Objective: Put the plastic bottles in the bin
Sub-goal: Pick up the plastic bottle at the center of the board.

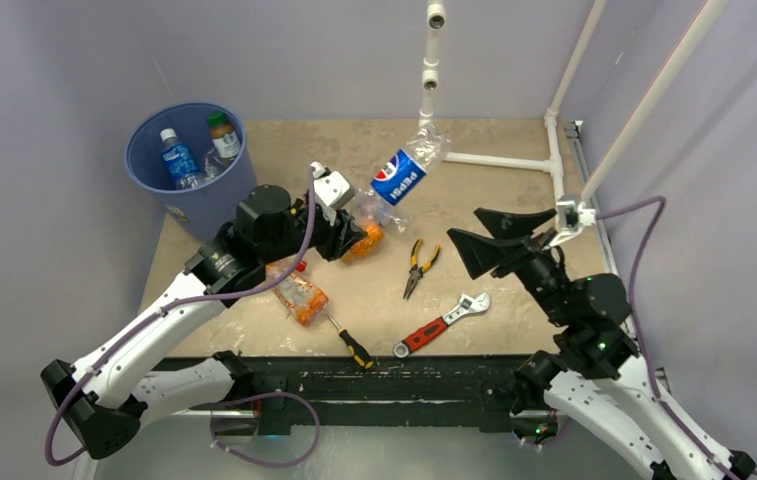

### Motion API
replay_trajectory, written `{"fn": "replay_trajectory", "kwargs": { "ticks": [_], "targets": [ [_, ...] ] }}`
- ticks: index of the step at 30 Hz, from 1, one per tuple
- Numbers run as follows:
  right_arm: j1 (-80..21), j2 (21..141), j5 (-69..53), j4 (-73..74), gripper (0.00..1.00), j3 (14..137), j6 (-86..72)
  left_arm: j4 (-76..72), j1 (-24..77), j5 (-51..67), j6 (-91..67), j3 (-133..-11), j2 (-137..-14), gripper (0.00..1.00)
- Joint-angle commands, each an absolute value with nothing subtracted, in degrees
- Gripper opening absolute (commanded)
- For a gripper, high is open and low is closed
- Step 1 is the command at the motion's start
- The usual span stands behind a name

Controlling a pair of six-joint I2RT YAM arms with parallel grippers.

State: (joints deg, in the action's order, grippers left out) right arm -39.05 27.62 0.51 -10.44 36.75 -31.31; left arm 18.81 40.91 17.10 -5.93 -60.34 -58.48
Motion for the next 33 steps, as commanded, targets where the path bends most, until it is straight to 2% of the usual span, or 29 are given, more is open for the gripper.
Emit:
{"fn": "replay_trajectory", "kwargs": {
  "ticks": [1, 4, 11, 15, 22, 33],
  "targets": [
    [-39.1, 25.6, 4.2, -1.3, 0.99, 44.3, -24.0, 20.5, 40.9, -3.3, 15.1, -61.9, -55.9, 0.00],
    [-39.1, 26.4, 4.7, -1.0, 0.99, 46.9, -23.3, 16.2, 41.0, -3.4, 27.8, -58.7, -53.3, 0.00],
    [-39.1, 32.5, 3.5, 3.6, 0.99, 56.1, -20.6, 14.2, 41.9, 12.6, 74.6, -51.6, -47.1, 0.00],
    [-39.1, 36.9, 1.0, 9.0, 0.98, 63.6, -16.8, 16.0, 42.4, 12.4, 88.7, -54.0, -51.5, 0.00],
    [-39.1, 53.0, -1.7, 26.4, 0.98, 77.2, -10.8, 12.3, 47.7, 3.2, 105.6, -55.0, -59.0, 0.00],
    [-39.1, 54.8, -14.8, 26.1, 0.98, 67.7, -8.3, 8.8, 48.5, 3.2, 113.6, -57.8, -61.0, 0.00]
  ]
}}
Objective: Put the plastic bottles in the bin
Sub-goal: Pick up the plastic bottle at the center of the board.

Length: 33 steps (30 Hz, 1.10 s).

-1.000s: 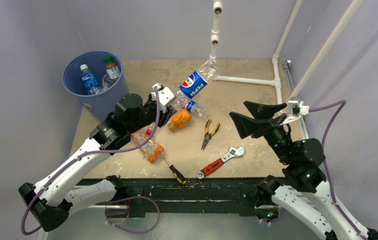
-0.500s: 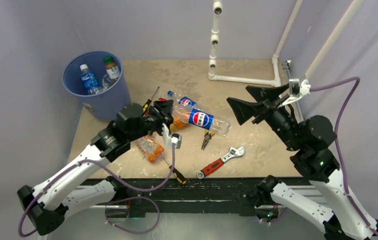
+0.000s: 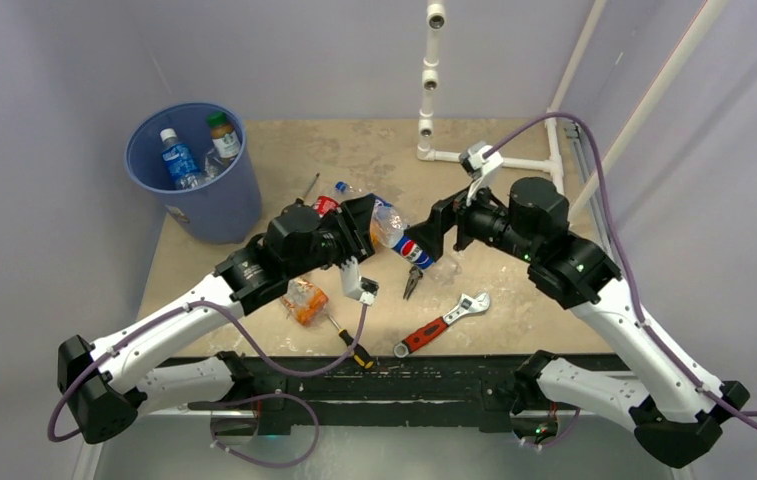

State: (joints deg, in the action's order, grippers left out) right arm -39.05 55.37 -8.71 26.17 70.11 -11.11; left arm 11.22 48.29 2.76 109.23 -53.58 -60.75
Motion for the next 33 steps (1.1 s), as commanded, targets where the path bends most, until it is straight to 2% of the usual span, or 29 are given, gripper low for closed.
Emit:
{"fn": "replay_trajectory", "kwargs": {
  "ticks": [1, 7, 16, 18, 22, 23, 24, 27, 30, 31, 32, 33],
  "targets": [
    [-39.1, 54.6, -14.8, 25.6, 0.98, 66.7, -8.3, 9.0, 48.5, 3.4, 113.5, -58.2, -61.1, 0.00],
    [-39.2, 54.1, -16.9, 21.2, 0.97, 60.8, -9.2, 9.2, 48.5, 5.2, 112.5, -60.4, -61.8, 0.00],
    [-39.1, 52.8, -11.9, 13.5, 0.90, 53.0, -12.7, 10.7, 49.3, 7.9, 110.1, -62.0, -62.1, 0.00],
    [-39.2, 52.7, -12.2, 12.0, 0.86, 52.4, -12.6, 10.9, 49.7, 8.0, 109.3, -62.0, -62.2, 0.00],
    [-39.2, 53.2, -12.7, 11.1, 0.66, 52.6, -12.3, 10.6, 50.5, 8.4, 107.1, -61.7, -62.2, 0.00],
    [-39.2, 53.3, -12.7, 11.0, 0.62, 52.7, -12.2, 10.3, 50.6, 8.8, 106.1, -61.6, -62.2, 0.04],
    [-39.1, 53.2, -12.8, 11.0, 0.59, 52.7, -12.1, 9.8, 50.6, 9.3, 105.1, -61.6, -61.9, 0.12],
    [-39.2, 52.6, -12.8, 10.9, 0.52, 52.6, -12.0, 8.5, 50.6, 10.8, 101.7, -61.5, -61.1, 0.22],
    [-39.2, 51.2, -12.7, 10.4, 0.46, 52.1, -12.2, 7.0, 50.6, 11.7, 98.5, -61.4, -60.4, 0.42],
    [-39.1, 50.6, -12.5, 10.2, 0.45, 52.0, -12.3, 6.5, 50.6, 11.7, 97.8, -61.4, -60.2, 0.70],
    [-39.2, 49.7, -12.2, 9.9, 0.44, 51.8, -12.4, 6.0, 50.6, 11.6, 96.7, -61.2, -59.9, 0.86],
    [-39.2, 48.8, -11.9, 9.7, 0.43, 51.6, -12.5, 5.6, 50.6, 11.6, 95.4, -61.1, -59.8, 0.93]
  ]
}}
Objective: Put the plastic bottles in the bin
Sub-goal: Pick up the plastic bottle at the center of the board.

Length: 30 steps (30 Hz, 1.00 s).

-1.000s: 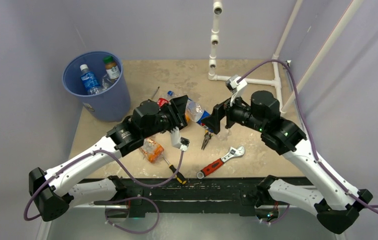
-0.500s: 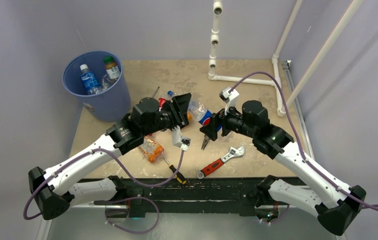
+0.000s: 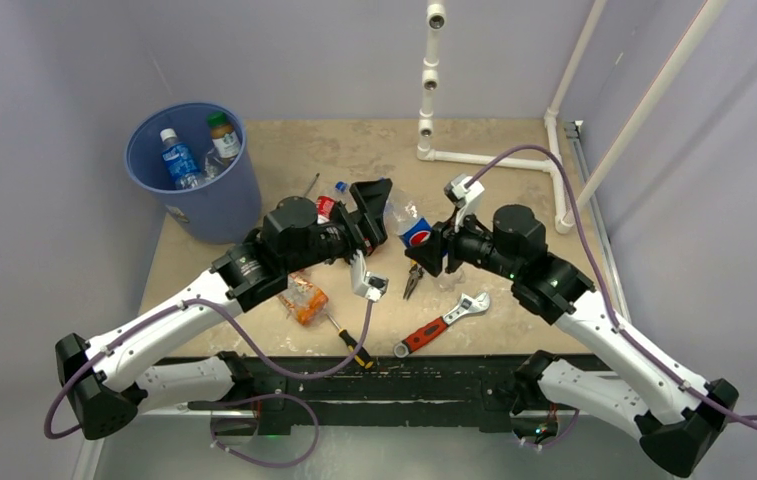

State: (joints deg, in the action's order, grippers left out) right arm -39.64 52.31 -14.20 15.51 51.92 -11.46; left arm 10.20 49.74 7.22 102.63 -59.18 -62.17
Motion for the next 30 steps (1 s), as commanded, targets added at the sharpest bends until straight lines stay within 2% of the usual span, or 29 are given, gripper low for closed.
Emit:
{"fn": "replay_trajectory", "kwargs": {
  "ticks": [1, 7, 10, 13, 16, 18, 21, 24, 27, 30],
  "targets": [
    [-39.2, 47.6, -11.2, 9.4, 0.43, 51.3, -12.7, 5.4, 50.5, 11.3, 93.7, -61.1, -59.6, 0.95],
    [-39.2, 34.8, -0.6, 5.0, 0.42, 47.0, -14.2, 6.5, 50.5, 6.0, 83.1, -60.9, -60.8, 0.99],
    [-39.1, 29.0, 3.7, 0.5, 0.42, 43.1, -15.6, 3.7, 50.6, 4.3, 72.6, -59.5, -60.9, 0.99],
    [-39.2, 24.0, 6.5, -4.9, 0.41, 38.6, -16.6, -6.4, 50.5, 1.4, 55.2, -57.0, -59.8, 0.99],
    [-39.2, 22.2, 6.2, -8.7, 0.41, 35.2, -17.1, -16.1, 50.6, -8.5, 31.5, -55.5, -58.5, 0.99],
    [-39.2, 22.8, 5.4, -10.7, 0.40, 33.7, -17.9, -15.6, 50.4, -15.1, 16.1, -58.9, -58.3, 1.00],
    [-39.1, 24.5, 3.3, -14.3, 0.40, 31.7, -19.2, -17.5, 50.1, -17.6, -0.2, -59.6, -57.6, 0.99],
    [-39.1, 26.7, 0.3, -18.2, 0.39, 30.4, -20.6, -21.3, 49.3, -12.9, -11.7, -59.9, -57.9, 0.99],
    [-39.1, 28.2, -1.3, -21.1, 0.39, 29.5, -21.7, -12.9, 48.2, -9.7, -21.3, -69.5, -63.2, 0.98],
    [-39.2, 29.3, -2.1, -22.7, 0.38, 29.1, -22.4, -13.5, 47.0, 1.2, -28.9, -74.1, -67.1, 0.96]
  ]
}}
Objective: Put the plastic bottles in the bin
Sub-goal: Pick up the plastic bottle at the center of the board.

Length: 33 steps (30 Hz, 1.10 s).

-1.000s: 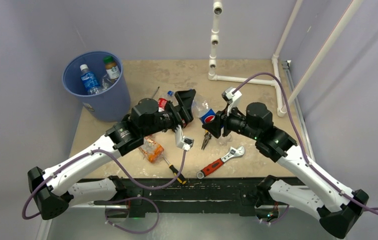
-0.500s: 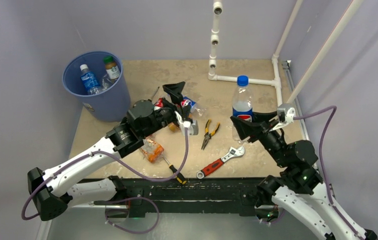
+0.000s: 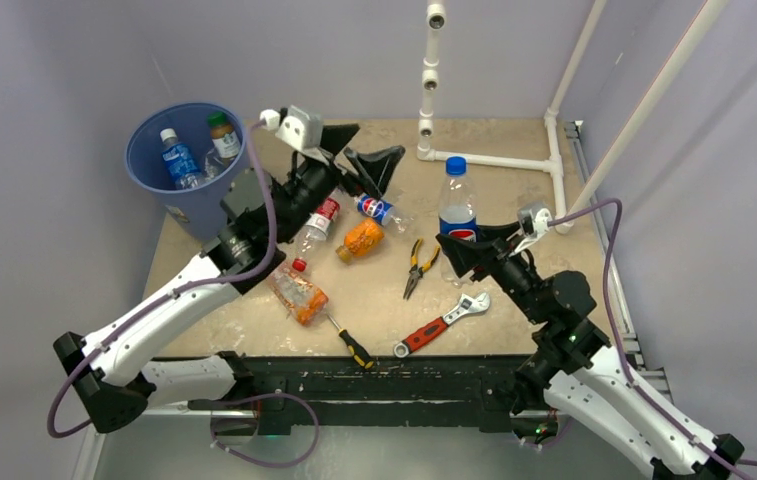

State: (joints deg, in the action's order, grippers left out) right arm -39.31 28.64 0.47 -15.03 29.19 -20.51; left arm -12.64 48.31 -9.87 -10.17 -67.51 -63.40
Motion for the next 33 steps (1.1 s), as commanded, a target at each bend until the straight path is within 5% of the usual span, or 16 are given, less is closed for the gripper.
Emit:
{"fn": "replay_trajectory", "kwargs": {
  "ticks": [1, 15, 26, 33],
  "targets": [
    [-39.2, 29.8, -2.3, -23.0, 0.38, 29.1, -22.6, -15.6, 47.0, 4.5, -31.0, -74.4, -67.7, 0.96],
    [-39.4, 34.5, -4.5, -26.7, 0.36, 28.8, -24.5, -14.3, 48.3, 16.0, -37.1, -81.0, -76.7, 0.82],
    [-39.7, 36.7, -5.1, -27.2, 0.35, 29.3, -24.4, -9.4, 48.5, 16.3, -35.4, -83.2, -78.0, 0.53],
    [-39.9, 37.0, -5.4, -27.0, 0.35, 29.7, -24.1, -6.9, 48.5, 16.3, -35.2, -84.7, -79.6, 0.67]
  ]
}}
